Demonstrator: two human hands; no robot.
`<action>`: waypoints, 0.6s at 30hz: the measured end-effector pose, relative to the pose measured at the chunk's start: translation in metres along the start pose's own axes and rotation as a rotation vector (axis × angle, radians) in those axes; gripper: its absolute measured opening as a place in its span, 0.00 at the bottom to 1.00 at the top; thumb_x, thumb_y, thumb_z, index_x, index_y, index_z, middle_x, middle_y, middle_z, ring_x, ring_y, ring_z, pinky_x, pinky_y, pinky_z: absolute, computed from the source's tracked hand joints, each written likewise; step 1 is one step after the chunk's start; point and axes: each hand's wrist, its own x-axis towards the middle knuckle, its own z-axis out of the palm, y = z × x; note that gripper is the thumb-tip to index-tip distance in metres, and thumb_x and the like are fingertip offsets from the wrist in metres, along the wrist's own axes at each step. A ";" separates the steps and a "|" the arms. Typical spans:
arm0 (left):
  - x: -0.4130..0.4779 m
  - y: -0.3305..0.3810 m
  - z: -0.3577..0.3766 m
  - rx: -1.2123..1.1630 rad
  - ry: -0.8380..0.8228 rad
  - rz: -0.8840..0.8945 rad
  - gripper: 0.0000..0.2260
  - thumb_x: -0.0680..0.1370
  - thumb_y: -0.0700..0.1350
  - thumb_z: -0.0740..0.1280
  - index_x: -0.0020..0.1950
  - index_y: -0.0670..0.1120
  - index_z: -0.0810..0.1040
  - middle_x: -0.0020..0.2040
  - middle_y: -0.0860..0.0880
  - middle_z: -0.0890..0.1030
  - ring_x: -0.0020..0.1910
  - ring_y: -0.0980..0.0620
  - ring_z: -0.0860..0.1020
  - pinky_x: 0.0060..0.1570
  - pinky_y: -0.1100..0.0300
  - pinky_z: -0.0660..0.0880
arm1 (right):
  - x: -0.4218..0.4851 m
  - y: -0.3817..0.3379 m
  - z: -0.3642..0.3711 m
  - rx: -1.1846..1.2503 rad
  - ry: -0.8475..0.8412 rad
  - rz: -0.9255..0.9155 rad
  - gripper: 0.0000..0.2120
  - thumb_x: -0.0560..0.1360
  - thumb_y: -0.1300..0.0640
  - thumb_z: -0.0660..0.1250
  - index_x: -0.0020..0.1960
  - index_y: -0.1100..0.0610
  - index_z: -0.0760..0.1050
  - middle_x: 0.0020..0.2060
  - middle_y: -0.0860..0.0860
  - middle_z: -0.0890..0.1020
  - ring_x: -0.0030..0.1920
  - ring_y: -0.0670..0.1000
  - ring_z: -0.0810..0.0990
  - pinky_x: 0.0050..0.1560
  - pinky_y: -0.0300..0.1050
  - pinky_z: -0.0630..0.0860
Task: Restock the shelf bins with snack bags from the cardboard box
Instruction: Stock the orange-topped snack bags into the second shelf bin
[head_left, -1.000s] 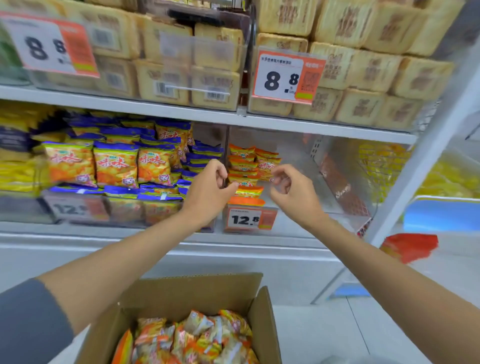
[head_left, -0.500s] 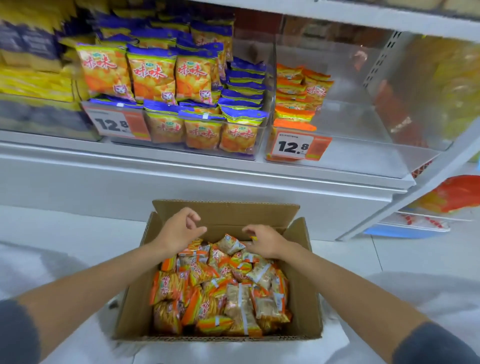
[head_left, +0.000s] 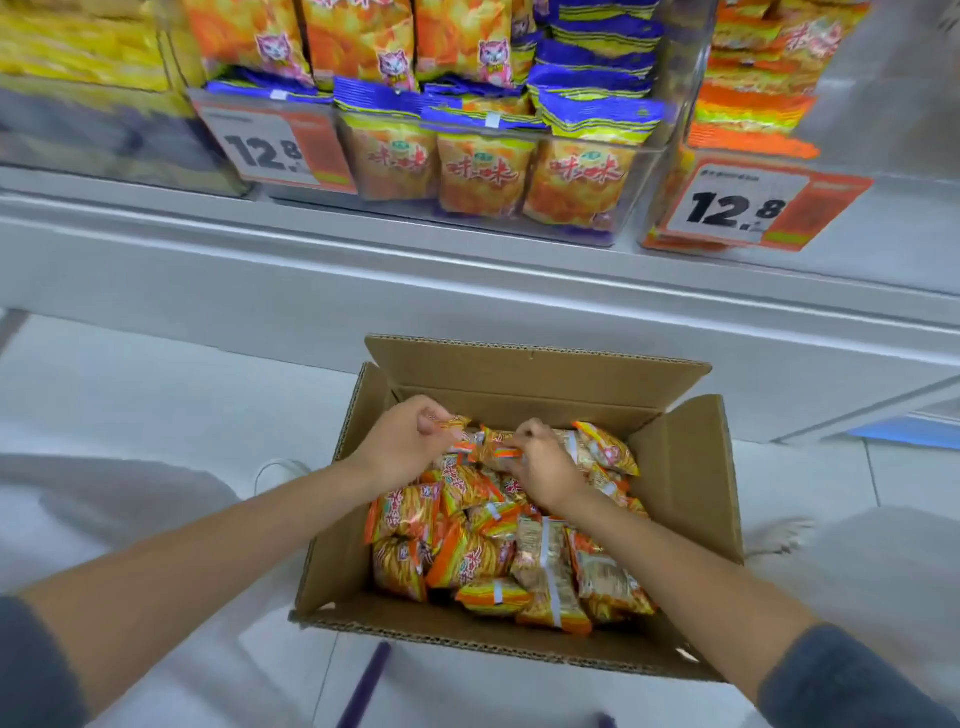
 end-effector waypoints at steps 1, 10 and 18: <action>-0.002 0.002 0.000 -0.020 0.011 -0.031 0.09 0.79 0.49 0.66 0.52 0.44 0.76 0.45 0.49 0.81 0.41 0.55 0.80 0.50 0.57 0.78 | -0.006 -0.007 -0.010 0.079 0.031 -0.034 0.16 0.79 0.51 0.65 0.63 0.59 0.77 0.55 0.51 0.72 0.59 0.51 0.71 0.59 0.38 0.67; -0.011 0.024 -0.006 -0.730 -0.296 -0.362 0.20 0.77 0.48 0.70 0.65 0.40 0.75 0.58 0.41 0.82 0.53 0.46 0.82 0.48 0.54 0.81 | -0.082 -0.074 -0.090 0.431 0.311 -0.333 0.18 0.70 0.58 0.75 0.59 0.54 0.80 0.59 0.48 0.76 0.60 0.41 0.73 0.61 0.32 0.69; -0.006 0.001 -0.009 -0.388 -0.015 -0.135 0.21 0.75 0.36 0.71 0.64 0.46 0.70 0.59 0.43 0.78 0.56 0.47 0.79 0.54 0.50 0.78 | -0.055 -0.030 -0.090 0.273 -0.024 -0.018 0.18 0.75 0.55 0.70 0.64 0.50 0.75 0.64 0.47 0.75 0.59 0.52 0.78 0.63 0.49 0.74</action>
